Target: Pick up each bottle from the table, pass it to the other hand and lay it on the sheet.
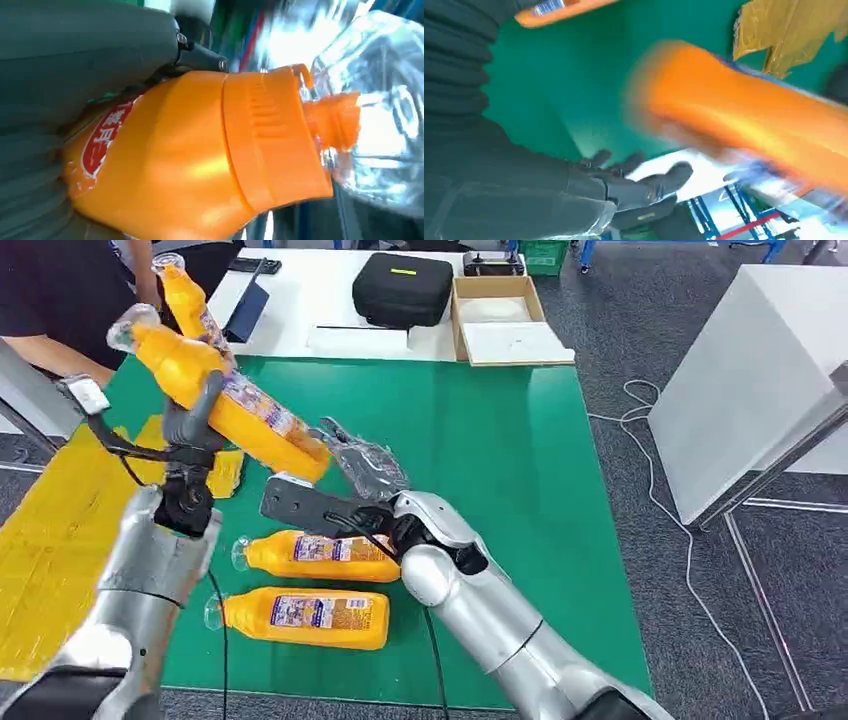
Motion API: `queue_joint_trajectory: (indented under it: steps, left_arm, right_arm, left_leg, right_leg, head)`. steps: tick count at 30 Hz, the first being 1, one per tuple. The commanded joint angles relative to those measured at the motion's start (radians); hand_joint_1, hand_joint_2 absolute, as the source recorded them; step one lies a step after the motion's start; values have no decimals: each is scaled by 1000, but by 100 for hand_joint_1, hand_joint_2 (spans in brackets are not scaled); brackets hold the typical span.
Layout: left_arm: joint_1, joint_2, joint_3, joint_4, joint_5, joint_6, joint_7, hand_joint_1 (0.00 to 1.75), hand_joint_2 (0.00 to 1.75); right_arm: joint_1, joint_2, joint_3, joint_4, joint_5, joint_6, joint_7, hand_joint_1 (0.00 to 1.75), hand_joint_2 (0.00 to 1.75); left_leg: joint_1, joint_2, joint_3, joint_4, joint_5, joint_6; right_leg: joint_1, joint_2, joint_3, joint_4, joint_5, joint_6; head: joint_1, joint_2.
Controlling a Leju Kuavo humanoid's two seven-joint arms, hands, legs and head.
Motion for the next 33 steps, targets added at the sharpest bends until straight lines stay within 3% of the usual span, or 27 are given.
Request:
queue_joint_trajectory:
  steps: [1, 4, 8, 16, 17, 18, 19, 23, 25, 29, 30, 31, 32, 33]
  left_arm:
    - [-109, 93, 281, 271, -176, 54, -58, 175, 175]
    - [-59, 70, 387, 199, -245, 49, -54, 175, 175]
    - [-19, 33, 447, 66, -429, 146, -84, 175, 175]
    - [-19, 23, 460, 49, -443, 144, -72, 175, 175]
    - [-12, 26, 430, 30, -604, 294, -151, 175, 175]
    - [-7, 16, 441, 3, -652, 317, -151, 175, 175]
    - [52, 6, 389, -86, -1246, 716, -107, 175, 175]
    - [84, 20, 309, 83, -1692, 947, -80, 175, 175]
    - [110, 14, 324, 64, -1872, 952, -42, 175, 175]
    - [91, -2, 401, 168, -1978, 952, -89, 175, 175]
    - [92, -1, 402, 176, -2003, 952, -82, 175, 175]
    - [116, 48, 260, 192, -1920, 952, -2, 175, 175]
    - [110, 38, 294, 214, -1977, 952, -10, 175, 175]
    - [111, 27, 333, 212, -2041, 952, -22, 175, 175]
  right_arm:
    - [39, -69, -46, -29, 16, 8, -34, 0, 0]
    - [40, -68, -34, -9, 16, 2, -50, 0, 0]
    - [56, -80, -25, -15, 18, -5, -64, 0, 0]
    - [57, -83, -25, -18, 18, -7, -65, 0, 0]
    - [58, -90, -19, -23, 20, -6, -73, 0, 0]
    - [60, -93, -17, -20, 20, -8, -75, 0, 0]
    - [73, -114, -4, -17, 18, -14, -101, 0, 0]
    - [75, -131, 7, -21, -5, -9, -104, 0, 0]
    - [79, -140, 6, -26, -17, -5, -103, 0, 0]
    - [88, -170, 16, -50, -46, -2, -103, 0, 0]
    - [91, -173, 16, -53, -54, 0, -104, 0, 0]
    - [86, -196, 50, -74, -101, 1, -78, 0, 0]
    - [86, -196, 51, -67, -98, -4, -80, 0, 0]
    - [88, -197, 53, -67, -97, -9, -83, 0, 0]
  left_leg:
    - [0, 0, 4, -1, -1, 0]
    - [0, 1, 5, -1, -2, 1]
    - [0, -2, 1, -1, -1, 1]
    - [-1, -6, 2, 1, -1, 1]
    - [-1, -6, 2, 1, -1, 1]
    - [0, -5, 0, 0, 0, 0]
    - [-1, -7, 3, 1, -1, 1]
    - [-1, -6, 2, -1, 0, 1]
    - [-2, -10, 6, -3, 0, 1]
    - [-1, -8, 3, -1, 0, 1]
    - [-1, -7, 4, -1, 0, 1]
    - [-1, -6, 2, -1, 0, 1]
    - [-2, 0, 5, -2, -2, 1]
    - [-1, -6, 1, -1, 0, 0]
  right_leg:
    - [0, -1, 4, -1, -1, -2]
    - [0, 0, 4, -1, -1, -2]
    - [0, -2, 2, -1, -1, -1]
    - [0, -6, 3, 0, -3, -1]
    - [0, -7, 4, 0, -3, -2]
    - [0, -4, 1, 0, -1, -1]
    - [1, -7, 5, 0, -3, -2]
    - [-1, -6, 3, -2, -2, -1]
    - [-1, -9, 8, -3, -3, -1]
    - [0, -6, 5, -3, -1, -1]
    - [0, -6, 5, -2, -2, -1]
    - [-1, -6, 3, -2, -2, -1]
    - [-1, 0, 3, -2, -1, -1]
    - [0, -5, 3, -2, -1, -1]
  head:
    - [1, 0]
    - [1, 0]
    - [2, 0]
    - [2, 0]
    - [2, 0]
    - [2, 0]
    - [2, 0]
    - [2, 0]
    - [1, 0]
    - [1, 0]
    - [2, 0]
    - [1, 0]
    - [1, 0]
    - [2, 0]
